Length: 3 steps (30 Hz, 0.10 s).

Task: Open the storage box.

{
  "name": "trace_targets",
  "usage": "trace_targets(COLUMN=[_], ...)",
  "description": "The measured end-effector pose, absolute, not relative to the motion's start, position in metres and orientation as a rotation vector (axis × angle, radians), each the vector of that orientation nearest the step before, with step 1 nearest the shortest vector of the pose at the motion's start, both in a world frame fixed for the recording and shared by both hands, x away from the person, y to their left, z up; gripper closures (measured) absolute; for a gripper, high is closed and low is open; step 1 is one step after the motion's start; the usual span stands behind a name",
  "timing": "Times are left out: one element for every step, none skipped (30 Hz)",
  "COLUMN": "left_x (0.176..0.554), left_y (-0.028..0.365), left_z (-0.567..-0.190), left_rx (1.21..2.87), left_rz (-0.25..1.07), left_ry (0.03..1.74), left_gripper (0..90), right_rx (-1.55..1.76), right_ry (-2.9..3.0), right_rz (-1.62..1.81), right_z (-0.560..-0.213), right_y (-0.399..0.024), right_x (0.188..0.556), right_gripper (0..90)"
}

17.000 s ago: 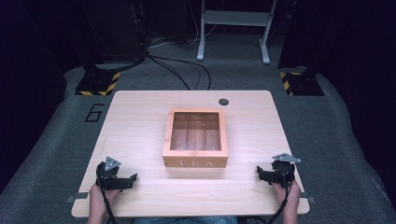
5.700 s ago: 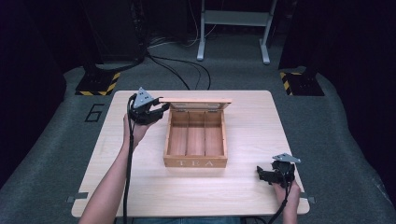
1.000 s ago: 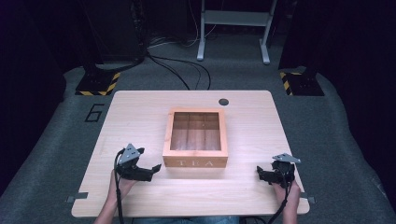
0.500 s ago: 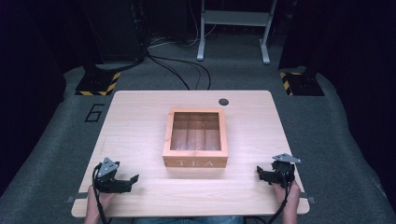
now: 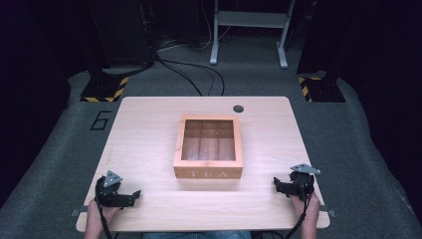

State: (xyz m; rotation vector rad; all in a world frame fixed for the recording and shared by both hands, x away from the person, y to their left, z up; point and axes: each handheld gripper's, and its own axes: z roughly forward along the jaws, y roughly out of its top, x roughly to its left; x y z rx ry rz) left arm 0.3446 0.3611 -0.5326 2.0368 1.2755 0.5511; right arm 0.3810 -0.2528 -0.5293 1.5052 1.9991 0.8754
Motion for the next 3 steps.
trace_targets(left_x=[0.3448,0.3449,0.3455], left_y=[0.361,0.3604,0.3606], left_z=[-0.5326,-0.5326,-0.5319], left_rx=[2.035,2.028,2.036], left_rz=[0.553,0.551,0.546], left_ry=[1.278,1.286,1.291], left_gripper=[0.0,0.0,0.0], right_rx=[1.505,1.505,1.505], right_ry=[1.999,1.999,1.999], right_rz=[0.875,0.875,0.875], right_z=[-0.5293,-0.5293,-0.5293], right_y=[-0.2528,-0.2528,-0.2528], right_x=[0.381,0.381,0.381], right_gripper=[7.6,7.6,7.6])
